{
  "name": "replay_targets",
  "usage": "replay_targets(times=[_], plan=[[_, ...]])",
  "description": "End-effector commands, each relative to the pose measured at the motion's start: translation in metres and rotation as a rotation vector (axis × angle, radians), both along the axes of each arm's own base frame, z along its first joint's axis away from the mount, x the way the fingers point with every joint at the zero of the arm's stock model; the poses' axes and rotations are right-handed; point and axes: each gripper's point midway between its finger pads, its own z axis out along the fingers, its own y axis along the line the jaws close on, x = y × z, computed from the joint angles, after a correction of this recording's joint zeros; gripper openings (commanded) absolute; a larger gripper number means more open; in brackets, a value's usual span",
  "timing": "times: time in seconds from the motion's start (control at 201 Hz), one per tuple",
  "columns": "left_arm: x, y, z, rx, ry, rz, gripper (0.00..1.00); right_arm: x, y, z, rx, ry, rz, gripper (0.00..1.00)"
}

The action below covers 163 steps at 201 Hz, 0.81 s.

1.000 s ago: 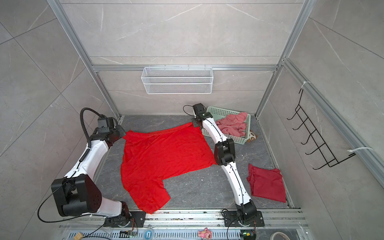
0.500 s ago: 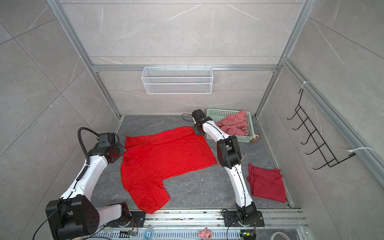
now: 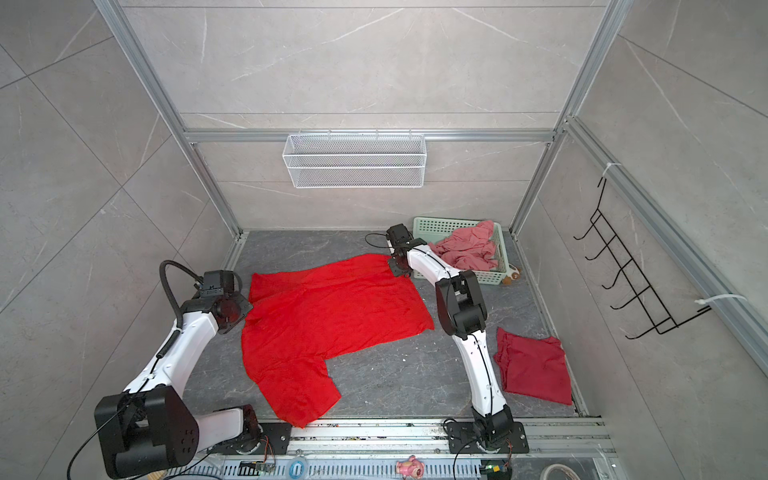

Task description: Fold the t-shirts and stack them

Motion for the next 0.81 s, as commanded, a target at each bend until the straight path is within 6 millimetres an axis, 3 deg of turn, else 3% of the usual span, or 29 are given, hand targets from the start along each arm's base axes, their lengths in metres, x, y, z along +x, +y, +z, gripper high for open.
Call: replay_targets(times=[0.0,0.119,0.244,0.353,0.438,0.542,0.806], plan=[[-0.006,0.01,0.006,0.035,0.002,0.053,0.08,-0.006,0.005,0.056,0.103,-0.09,-0.001,0.34],[-0.003,0.013,0.02,0.055,-0.035,0.062,0.33,-0.014,0.007,0.096,0.191,-0.161,-0.022,0.46],[0.007,0.013,0.042,0.073,-0.076,0.027,0.4,-0.013,0.018,0.14,0.31,-0.218,-0.032,0.49],[0.029,-0.005,0.051,0.002,-0.135,-0.075,0.44,-0.006,0.039,0.154,0.442,-0.188,-0.048,0.49],[0.05,-0.025,0.042,-0.096,-0.149,-0.16,0.44,0.005,0.06,0.15,0.553,-0.137,-0.06,0.47],[0.073,-0.044,0.023,-0.159,-0.14,-0.224,0.45,0.016,0.08,0.129,0.638,-0.072,-0.113,0.44],[0.113,-0.064,-0.032,-0.269,-0.105,-0.236,0.47,0.016,0.12,0.079,0.657,-0.001,-0.133,0.44]])
